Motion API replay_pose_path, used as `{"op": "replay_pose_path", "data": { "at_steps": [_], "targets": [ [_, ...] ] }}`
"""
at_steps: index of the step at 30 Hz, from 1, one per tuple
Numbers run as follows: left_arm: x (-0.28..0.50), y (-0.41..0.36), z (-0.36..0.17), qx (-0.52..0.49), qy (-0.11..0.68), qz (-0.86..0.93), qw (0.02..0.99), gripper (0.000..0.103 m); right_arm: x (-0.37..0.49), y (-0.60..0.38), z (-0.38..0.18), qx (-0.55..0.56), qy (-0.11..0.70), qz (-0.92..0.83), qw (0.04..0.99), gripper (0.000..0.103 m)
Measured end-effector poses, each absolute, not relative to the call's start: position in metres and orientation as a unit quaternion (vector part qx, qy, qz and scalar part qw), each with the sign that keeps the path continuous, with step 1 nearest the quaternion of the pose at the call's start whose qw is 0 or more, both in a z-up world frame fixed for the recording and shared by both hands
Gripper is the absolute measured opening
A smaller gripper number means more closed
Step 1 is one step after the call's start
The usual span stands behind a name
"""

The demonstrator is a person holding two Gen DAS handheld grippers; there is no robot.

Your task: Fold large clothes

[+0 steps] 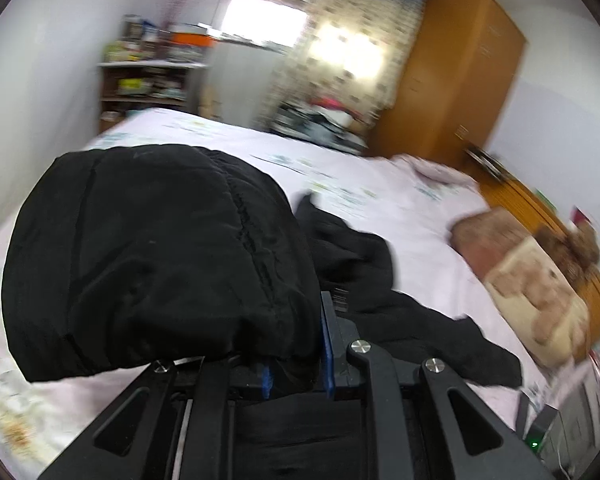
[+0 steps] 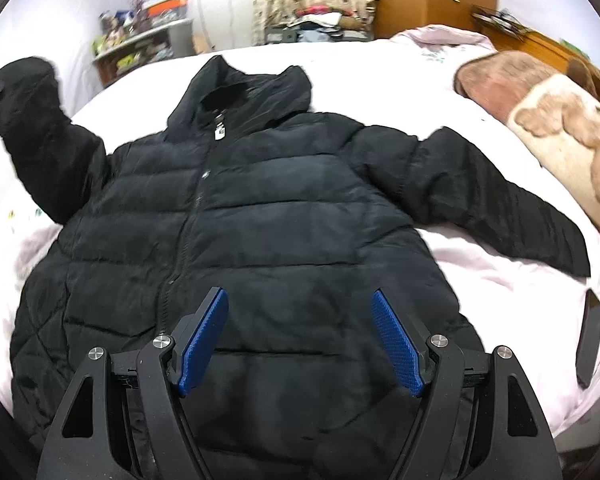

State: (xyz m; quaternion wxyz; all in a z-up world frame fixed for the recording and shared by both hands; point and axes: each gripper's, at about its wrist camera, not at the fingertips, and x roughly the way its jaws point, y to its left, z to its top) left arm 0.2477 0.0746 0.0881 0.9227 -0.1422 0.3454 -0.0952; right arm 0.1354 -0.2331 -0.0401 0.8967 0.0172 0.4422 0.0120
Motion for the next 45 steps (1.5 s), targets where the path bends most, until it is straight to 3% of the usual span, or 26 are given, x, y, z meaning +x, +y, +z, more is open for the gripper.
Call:
{"op": "replay_pose_path", "data": {
  "at_steps": [8,13,14,15,20,24,28,32,33,36,45],
  "targets": [
    [0.289,-0.054,0.004,-0.082,0.441,-0.172,0.877,0.020,0.133,-0.279,-0.055,0.063,0.452,0.005,0.890,0.074],
    [0.295,-0.092,-0.045,-0.051,0.485,-0.202,0.850,0.040,0.128,-0.298,-0.069,0.068,0.466,-0.009,0.882,0.074],
    [0.292,-0.093,-0.047,-0.055,0.487,-0.211,0.846,0.049,0.128,-0.301,-0.072,0.070,0.469,-0.011,0.880,0.074],
    [0.290,-0.093,-0.046,-0.061,0.484,-0.220,0.845,0.059,0.127,-0.304,-0.073,0.070,0.470,-0.013,0.880,0.074],
    [0.273,-0.083,-0.015,-0.089,0.445,-0.270,0.849,0.074,0.131,-0.307,-0.069,0.077,0.459,-0.016,0.885,0.074],
    [0.282,-0.061,0.003,-0.083,0.411,-0.241,0.875,0.074,0.144,-0.296,-0.058,0.075,0.443,-0.003,0.893,0.074],
    [0.309,0.009,-0.009,-0.071,0.413,-0.131,0.898,0.073,0.173,-0.279,-0.053,0.062,0.436,0.021,0.898,0.074],
    [0.333,0.073,-0.044,-0.089,0.439,-0.048,0.893,0.057,0.221,-0.264,-0.059,0.053,0.435,0.038,0.898,0.060],
    [0.339,0.086,-0.057,-0.096,0.450,-0.033,0.887,0.053,0.236,-0.260,-0.063,0.049,0.438,0.041,0.897,0.050],
    [0.337,0.101,-0.091,-0.110,0.466,-0.012,0.878,0.048,0.276,-0.254,-0.083,0.048,0.460,0.041,0.885,0.038],
    [0.322,0.104,-0.112,-0.091,0.455,-0.002,0.886,0.049,0.338,-0.254,-0.123,0.032,0.493,0.018,0.869,0.038]
  ]
}}
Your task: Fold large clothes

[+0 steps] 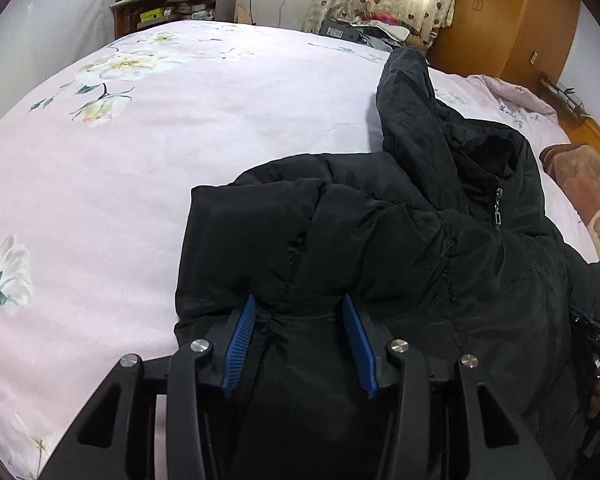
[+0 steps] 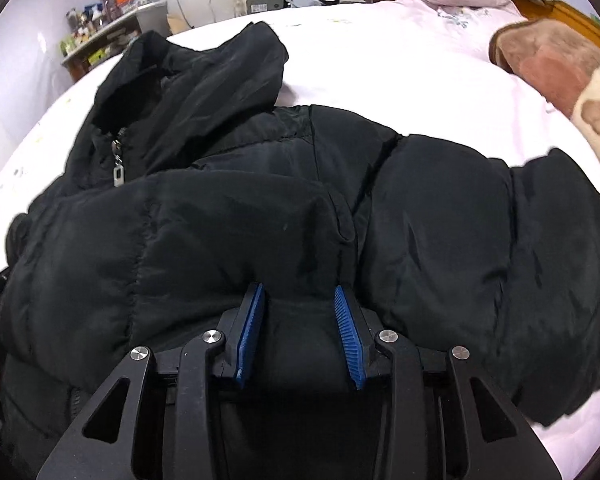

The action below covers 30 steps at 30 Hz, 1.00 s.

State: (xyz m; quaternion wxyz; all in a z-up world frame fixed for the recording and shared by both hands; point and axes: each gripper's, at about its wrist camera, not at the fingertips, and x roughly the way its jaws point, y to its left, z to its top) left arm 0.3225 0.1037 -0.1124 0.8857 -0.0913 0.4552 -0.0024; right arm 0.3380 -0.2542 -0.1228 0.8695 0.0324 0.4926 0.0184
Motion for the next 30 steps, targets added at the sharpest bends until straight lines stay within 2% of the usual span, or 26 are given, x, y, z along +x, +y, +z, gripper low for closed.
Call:
{"op": "replay_pose_path", "data": {
  "at_steps": [6,8,11,17,21,30],
  "targets": [
    [0.292,0.109,-0.078,-0.088,0.426,-0.031,0.900,0.048,0.307,-0.263,-0.090,0.057,0.463,0.022,0.884,0.038],
    [0.286,0.109,-0.092,-0.073,0.442,-0.031,0.893,0.048,0.296,-0.262,-0.092,0.046,0.466,0.021,0.884,0.038],
    [0.291,0.110,-0.116,-0.075,0.461,-0.030,0.884,0.049,0.301,-0.259,-0.125,0.028,0.506,0.026,0.862,0.038],
    [0.285,0.101,-0.098,-0.038,0.466,-0.010,0.884,0.048,0.293,-0.261,-0.112,0.019,0.512,0.016,0.858,0.038],
    [0.246,0.092,-0.069,-0.042,0.446,-0.025,0.894,0.048,0.246,-0.260,-0.075,0.000,0.478,-0.002,0.879,0.038],
    [0.140,0.061,-0.022,-0.062,0.426,-0.065,0.900,0.048,0.129,-0.264,-0.031,0.048,0.446,-0.023,0.894,0.038]
  ]
}}
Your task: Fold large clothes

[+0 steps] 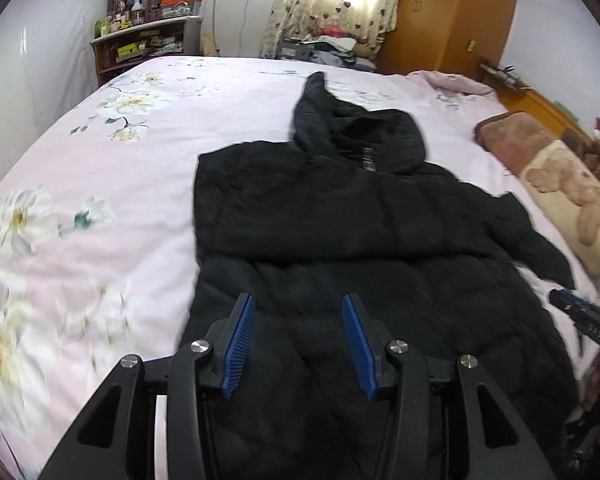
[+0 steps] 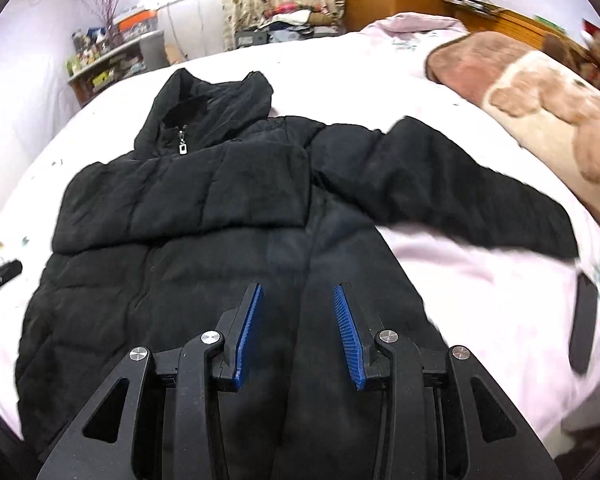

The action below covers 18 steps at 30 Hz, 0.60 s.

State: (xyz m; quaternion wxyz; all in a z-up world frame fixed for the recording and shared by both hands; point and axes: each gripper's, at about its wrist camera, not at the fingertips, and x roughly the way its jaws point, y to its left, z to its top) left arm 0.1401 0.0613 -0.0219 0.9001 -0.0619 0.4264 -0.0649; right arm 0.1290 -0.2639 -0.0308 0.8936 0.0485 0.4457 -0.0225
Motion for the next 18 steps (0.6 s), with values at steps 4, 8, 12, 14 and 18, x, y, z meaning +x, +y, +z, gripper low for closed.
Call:
{"op": "replay_pose_path", "data": {
  "at_steps": [4,8,12,14,18],
  "targets": [
    [0.110,0.048,-0.010,-0.069,0.421,-0.080,0.901,0.048,0.093,-0.259,-0.015,0.067,0.435,-0.011,0.898,0.039],
    [0.094,0.040,0.001,-0.081,0.417,-0.092,0.900,0.049,0.071,-0.260,-0.003,0.079,0.427,-0.002,0.901,0.039],
    [0.092,0.034,0.010,-0.077,0.413,-0.090,0.903,0.051,0.061,-0.267,0.004,0.085,0.421,-0.008,0.903,0.039],
    [0.095,0.032,0.014,-0.072,0.412,-0.084,0.905,0.052,0.059,-0.272,0.008,0.091,0.418,-0.014,0.904,0.039],
    [0.100,0.025,0.014,-0.068,0.409,-0.079,0.906,0.053,0.059,-0.285,0.010,0.099,0.411,-0.023,0.906,0.039]
  ]
}}
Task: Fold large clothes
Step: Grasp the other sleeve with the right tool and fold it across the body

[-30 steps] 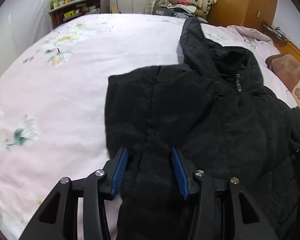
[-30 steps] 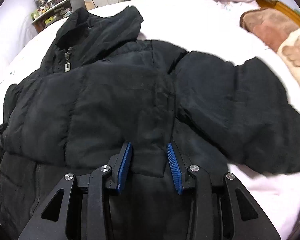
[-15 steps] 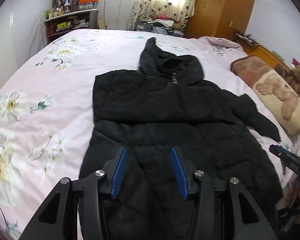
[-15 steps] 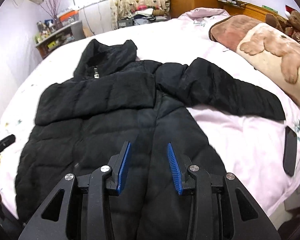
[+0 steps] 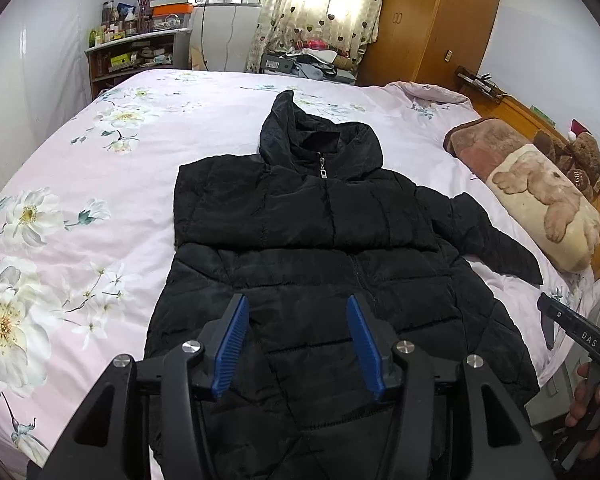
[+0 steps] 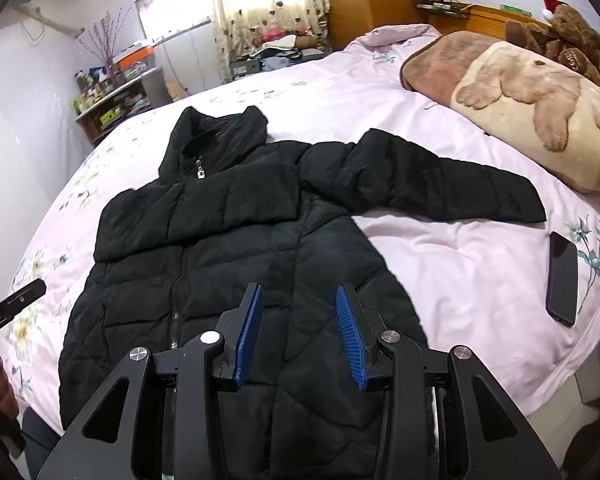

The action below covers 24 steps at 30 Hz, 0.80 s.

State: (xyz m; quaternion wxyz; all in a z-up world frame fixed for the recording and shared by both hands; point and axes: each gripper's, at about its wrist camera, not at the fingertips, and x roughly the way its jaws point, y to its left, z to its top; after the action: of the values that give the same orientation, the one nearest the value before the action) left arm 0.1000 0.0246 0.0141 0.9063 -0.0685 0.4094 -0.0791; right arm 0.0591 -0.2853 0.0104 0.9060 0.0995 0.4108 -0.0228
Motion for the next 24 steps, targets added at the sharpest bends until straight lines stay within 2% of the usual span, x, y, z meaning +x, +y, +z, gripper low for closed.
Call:
{"op": "replay_pose_path", "data": {
  "at_steps": [7,9,10,24],
  "targets": [
    [0.131,0.014,0.002,-0.056,0.416,-0.078,0.904,0.053,0.081,-0.328,-0.008,0.140,0.413,-0.051,0.899,0.040],
    [0.145,0.012,-0.003,-0.049,0.413,-0.075,0.906,0.053,0.093,-0.345,-0.017,0.157,0.419,-0.062,0.892,0.051],
    [0.153,0.012,-0.006,-0.046,0.413,-0.072,0.907,0.053,0.100,-0.355,-0.023,0.165,0.421,-0.070,0.889,0.053],
    [0.253,0.032,-0.065,-0.038,0.434,-0.029,0.900,0.053,0.168,-0.502,-0.106,0.298,0.432,-0.179,0.832,0.053]
  ]
}}
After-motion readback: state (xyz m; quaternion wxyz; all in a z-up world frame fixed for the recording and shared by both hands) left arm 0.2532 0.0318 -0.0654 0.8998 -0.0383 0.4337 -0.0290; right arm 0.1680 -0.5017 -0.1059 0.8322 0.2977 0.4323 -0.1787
